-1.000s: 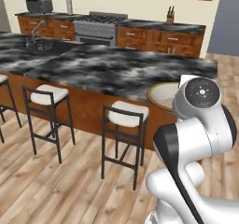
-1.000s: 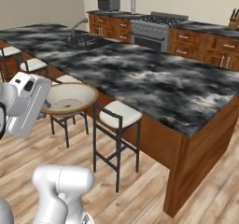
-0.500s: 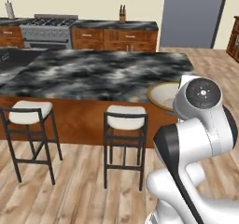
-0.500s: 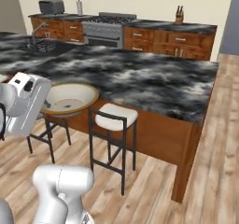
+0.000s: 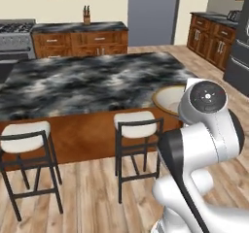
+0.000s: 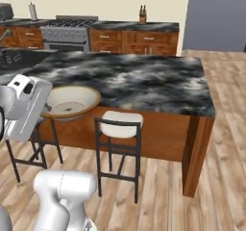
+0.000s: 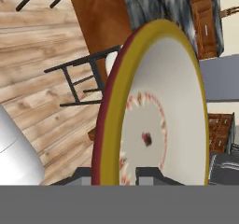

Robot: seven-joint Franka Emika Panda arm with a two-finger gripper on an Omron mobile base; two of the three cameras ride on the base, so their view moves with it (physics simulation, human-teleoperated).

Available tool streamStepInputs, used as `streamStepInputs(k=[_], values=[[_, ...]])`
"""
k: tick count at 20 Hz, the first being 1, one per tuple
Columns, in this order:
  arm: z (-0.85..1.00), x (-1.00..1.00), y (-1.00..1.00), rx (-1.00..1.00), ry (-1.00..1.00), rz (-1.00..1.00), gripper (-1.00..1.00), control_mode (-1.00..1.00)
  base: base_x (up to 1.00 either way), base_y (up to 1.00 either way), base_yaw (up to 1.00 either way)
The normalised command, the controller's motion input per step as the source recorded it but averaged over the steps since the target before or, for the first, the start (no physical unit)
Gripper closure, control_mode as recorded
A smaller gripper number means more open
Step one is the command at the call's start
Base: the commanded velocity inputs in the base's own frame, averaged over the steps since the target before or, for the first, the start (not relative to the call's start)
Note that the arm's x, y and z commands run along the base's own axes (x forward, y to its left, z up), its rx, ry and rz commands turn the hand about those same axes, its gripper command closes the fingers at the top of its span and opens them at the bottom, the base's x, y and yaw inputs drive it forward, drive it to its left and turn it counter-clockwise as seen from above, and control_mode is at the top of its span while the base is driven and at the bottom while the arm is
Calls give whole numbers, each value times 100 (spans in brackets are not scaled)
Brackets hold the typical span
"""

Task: Pick up the bowls from the cabinet and place each bowl in front of a stool on the dining counter.

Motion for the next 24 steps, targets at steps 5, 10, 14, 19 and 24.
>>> streamStepInputs(k=[5, 10, 14, 19, 24], values=[[0, 0, 0, 0, 0, 0, 100, 100, 22, 23, -50], [0, 0, 0, 0, 0, 0, 100, 100, 11, 27, -40], [0, 0, 0, 0, 0, 0, 100, 100, 48, 44, -15], [0, 0, 0, 0, 0, 0, 100, 100, 67, 22, -1], [0, 0, 0, 0, 0, 0, 100, 100, 57, 23, 0]])
